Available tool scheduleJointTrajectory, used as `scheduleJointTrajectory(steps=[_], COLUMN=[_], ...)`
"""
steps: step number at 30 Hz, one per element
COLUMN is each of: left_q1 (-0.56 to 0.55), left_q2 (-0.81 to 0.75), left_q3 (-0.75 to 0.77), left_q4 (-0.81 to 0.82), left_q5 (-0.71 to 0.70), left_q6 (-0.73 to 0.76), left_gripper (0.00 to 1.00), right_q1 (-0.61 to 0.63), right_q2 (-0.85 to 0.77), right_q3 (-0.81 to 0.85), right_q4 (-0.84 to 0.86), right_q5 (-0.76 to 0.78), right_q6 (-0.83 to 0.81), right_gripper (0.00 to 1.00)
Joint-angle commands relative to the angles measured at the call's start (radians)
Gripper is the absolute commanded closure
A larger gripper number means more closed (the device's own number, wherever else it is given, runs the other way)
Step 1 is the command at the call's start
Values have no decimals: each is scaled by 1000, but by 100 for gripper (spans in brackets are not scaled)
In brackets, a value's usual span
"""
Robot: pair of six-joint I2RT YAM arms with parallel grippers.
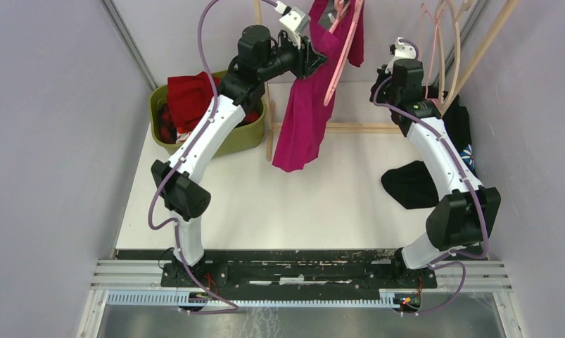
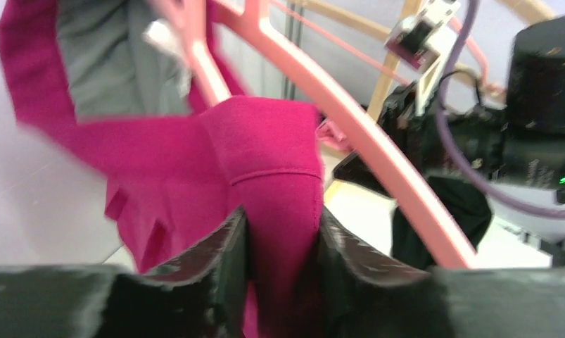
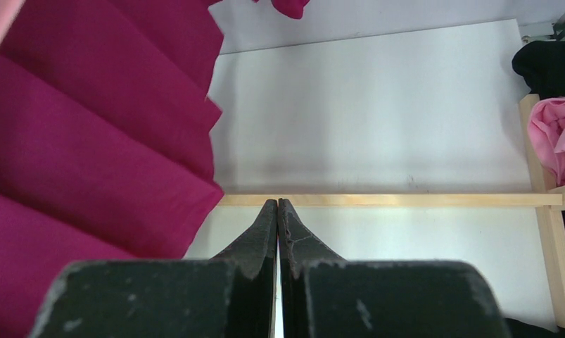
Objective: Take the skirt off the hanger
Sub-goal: Pick up the hanger from the clothesline.
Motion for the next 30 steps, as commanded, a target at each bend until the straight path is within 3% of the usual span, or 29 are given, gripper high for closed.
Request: scheduleJointTrajectory(steps=[1,3,4,13,30], left_q1=[12,15,17,21,95], left_q2=[-9,2,9,48,-16], left_q3=[-1,-2,-1,78,153], left_q4=[6,4,3,29,132], left_q5=[9,-8,-14,-16,-60], left_q6=[34,34,35,36,-6], left_gripper=[77,95,97,97,97], right_q1=[4,3,2,3,2], right_q2=[-61,-68,-71,-76,-56], right_q3=[12,5,0,-20,-30], right_q4=[32,33,35,45,46], right_q5=[26,30,33,43,31], right_q6=[-22,-25,-27,-36,-23], right_gripper=[98,98,97,97,97])
